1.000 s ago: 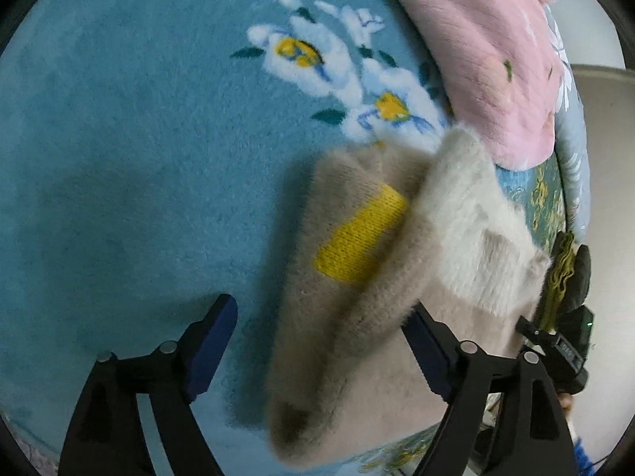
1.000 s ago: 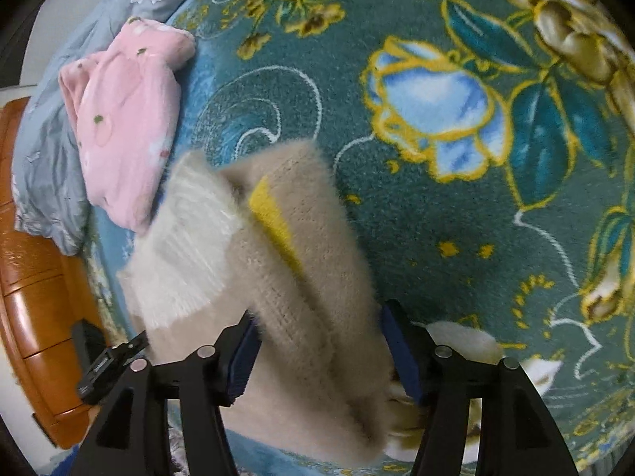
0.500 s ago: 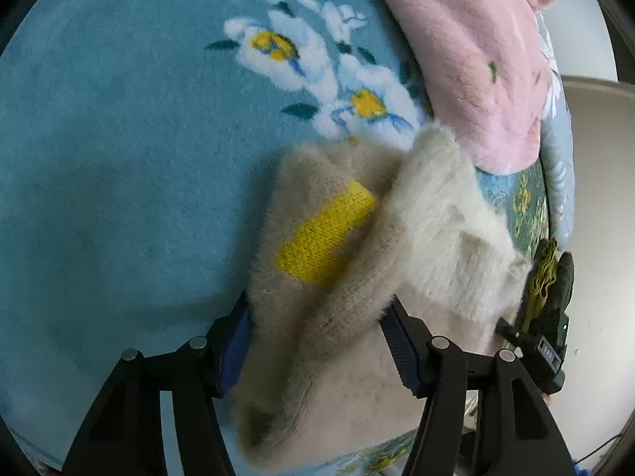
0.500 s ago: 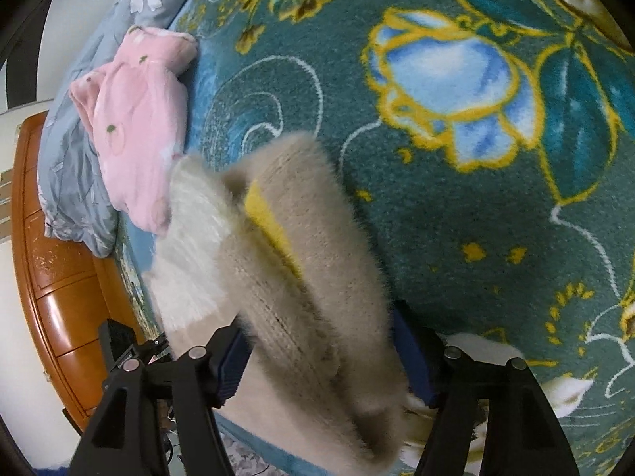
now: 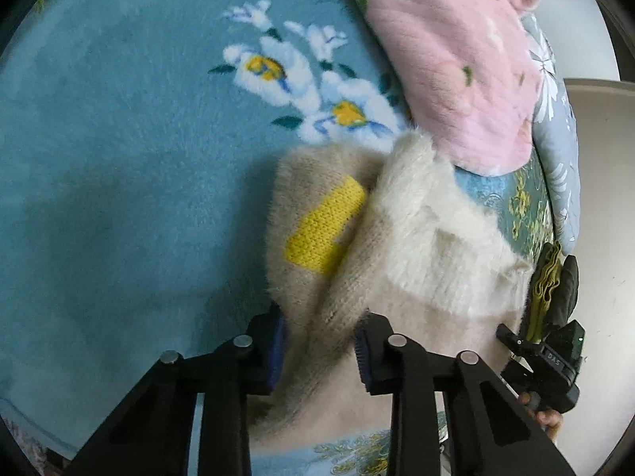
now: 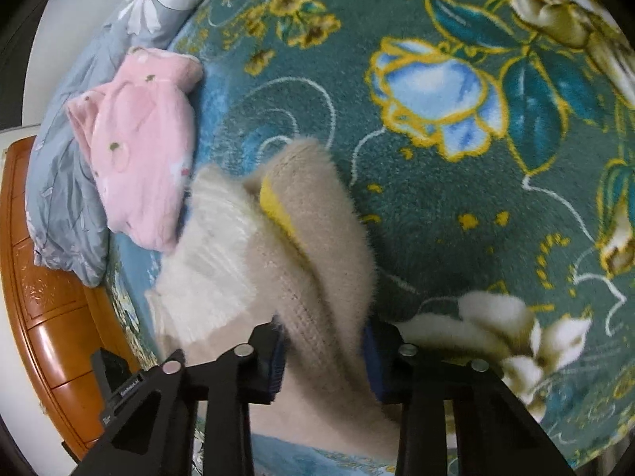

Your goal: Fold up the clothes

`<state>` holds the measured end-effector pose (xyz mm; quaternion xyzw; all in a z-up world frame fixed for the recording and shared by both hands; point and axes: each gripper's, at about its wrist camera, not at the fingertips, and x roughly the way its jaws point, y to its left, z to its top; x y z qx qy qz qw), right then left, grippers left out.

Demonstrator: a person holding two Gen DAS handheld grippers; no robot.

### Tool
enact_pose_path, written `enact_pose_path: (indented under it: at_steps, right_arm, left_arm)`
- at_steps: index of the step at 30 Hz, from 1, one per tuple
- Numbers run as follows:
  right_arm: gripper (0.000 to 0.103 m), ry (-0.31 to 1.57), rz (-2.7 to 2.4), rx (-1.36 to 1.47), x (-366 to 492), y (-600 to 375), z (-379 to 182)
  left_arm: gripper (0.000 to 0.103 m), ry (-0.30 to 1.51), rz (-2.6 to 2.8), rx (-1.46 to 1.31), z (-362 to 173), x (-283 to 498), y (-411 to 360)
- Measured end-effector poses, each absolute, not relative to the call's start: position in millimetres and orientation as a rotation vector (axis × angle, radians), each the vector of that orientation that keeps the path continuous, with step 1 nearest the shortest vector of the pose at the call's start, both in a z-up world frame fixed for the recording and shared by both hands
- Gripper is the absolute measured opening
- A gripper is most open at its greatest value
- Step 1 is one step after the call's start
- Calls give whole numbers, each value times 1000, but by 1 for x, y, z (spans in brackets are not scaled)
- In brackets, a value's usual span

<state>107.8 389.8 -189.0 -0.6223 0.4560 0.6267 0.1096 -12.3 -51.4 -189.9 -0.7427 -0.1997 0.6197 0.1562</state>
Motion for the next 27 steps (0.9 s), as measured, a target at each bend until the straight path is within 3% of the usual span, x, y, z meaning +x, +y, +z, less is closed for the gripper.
enact_pose_path:
  at_steps: [13,19,27]
  right_arm:
    - [29,1329,2008,-1774,125,373,-113]
    - [29,1303,2111,-1792,142,399,-80]
    - [29,1267,2216,-1729,161,420,-29]
  left_arm:
    - [26,-571,1899,-1980,-109,41,-54]
    - [25,-579,1968,-1910,-98,46,10]
    - [25,-595,2005,-1792,-39,81,13]
